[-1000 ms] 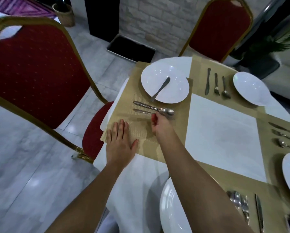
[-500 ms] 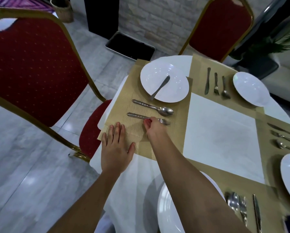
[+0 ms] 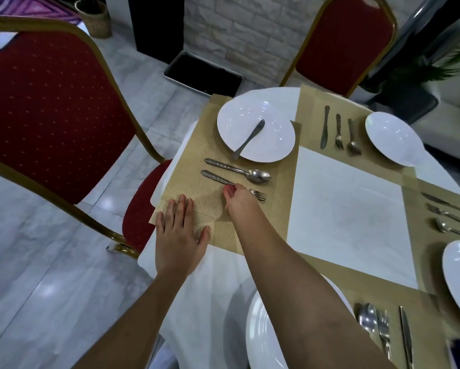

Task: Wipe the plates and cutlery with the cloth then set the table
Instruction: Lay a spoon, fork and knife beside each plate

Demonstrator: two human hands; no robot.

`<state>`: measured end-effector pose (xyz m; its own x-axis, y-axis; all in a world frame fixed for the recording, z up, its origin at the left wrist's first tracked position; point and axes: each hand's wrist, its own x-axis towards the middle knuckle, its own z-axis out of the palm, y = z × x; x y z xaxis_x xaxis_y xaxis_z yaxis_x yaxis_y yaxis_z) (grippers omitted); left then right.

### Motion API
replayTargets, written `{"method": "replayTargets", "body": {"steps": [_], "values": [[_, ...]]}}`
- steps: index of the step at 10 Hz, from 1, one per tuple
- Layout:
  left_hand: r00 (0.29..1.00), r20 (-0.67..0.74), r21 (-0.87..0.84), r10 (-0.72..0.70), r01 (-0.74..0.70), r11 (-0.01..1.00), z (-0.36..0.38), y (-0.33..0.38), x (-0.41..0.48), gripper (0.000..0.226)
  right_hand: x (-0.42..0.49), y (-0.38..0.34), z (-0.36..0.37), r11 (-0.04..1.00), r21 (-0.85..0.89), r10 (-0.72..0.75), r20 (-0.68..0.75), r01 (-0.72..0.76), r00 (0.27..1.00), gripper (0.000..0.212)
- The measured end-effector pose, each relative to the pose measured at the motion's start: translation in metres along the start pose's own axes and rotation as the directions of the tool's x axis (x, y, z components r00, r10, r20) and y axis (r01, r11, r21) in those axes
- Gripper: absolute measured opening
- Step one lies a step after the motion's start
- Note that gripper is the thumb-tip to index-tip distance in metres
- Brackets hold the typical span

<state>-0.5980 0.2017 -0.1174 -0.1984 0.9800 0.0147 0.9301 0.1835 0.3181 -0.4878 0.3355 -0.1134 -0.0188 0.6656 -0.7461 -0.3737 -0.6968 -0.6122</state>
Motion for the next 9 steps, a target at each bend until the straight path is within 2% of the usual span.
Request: {"method": "replayTargets", "body": {"steps": [1, 2, 3, 4, 5, 6, 7, 8, 9], "values": [[1.0, 0.005, 0.003, 0.002, -0.002, 1.0, 0.001, 0.0, 0.0, 0.075, -0.035, -0.015, 0.014, 0.899, 0.437, 0.078, -0.223, 0.028, 0.972, 0.026], [1.0, 0.016, 0.019, -0.001, 0.001, 1.0, 0.001, -0.001, 0.0, 0.074, -0.04, -0.036, 0.013, 0.963, 0.267, 0.062, -0.358, 0.038, 0.932, 0.016], [1.0, 0.015, 0.01, -0.01, 0.01, 1.0, 0.001, -0.002, 0.001, 0.073, -0.036, -0.072, 0.011, 0.93, -0.268, -0.341, -0.382, 0.251, 0.859, 0.013], [1.0, 0.017, 0.005, -0.011, 0.011, 1.0, 0.001, -0.001, 0.001, 0.073, -0.027, -0.115, 0.011, 0.468, -0.796, -0.716, -0.088, 0.383, 0.692, 0.016], [1.0, 0.018, 0.003, -0.007, 0.007, 1.0, 0.002, -0.001, -0.001, 0.073, 0.0, -0.144, 0.006, -0.149, -0.951, -0.689, 0.295, 0.269, 0.661, 0.026], [1.0, 0.007, 0.002, -0.008, 0.008, 1.0, 0.004, -0.002, 0.0, 0.073, 0.027, -0.16, 0.005, -0.592, -0.777, -0.486, 0.557, 0.215, 0.674, 0.042], [1.0, 0.005, 0.006, -0.014, 0.014, 1.0, 0.006, -0.003, 0.002, 0.074, 0.036, -0.166, 0.015, -0.832, -0.514, -0.24, 0.672, 0.208, 0.7, 0.05], [1.0, 0.008, 0.008, -0.01, 0.01, 1.0, 0.007, -0.003, 0.001, 0.073, 0.041, -0.171, 0.022, -0.875, -0.425, -0.126, 0.663, 0.233, 0.738, 0.035], [1.0, 0.008, 0.007, -0.013, 0.013, 1.0, 0.006, -0.003, 0.0, 0.073, 0.04, -0.177, 0.025, -0.892, -0.386, -0.121, 0.706, 0.236, 0.698, 0.025]]}}
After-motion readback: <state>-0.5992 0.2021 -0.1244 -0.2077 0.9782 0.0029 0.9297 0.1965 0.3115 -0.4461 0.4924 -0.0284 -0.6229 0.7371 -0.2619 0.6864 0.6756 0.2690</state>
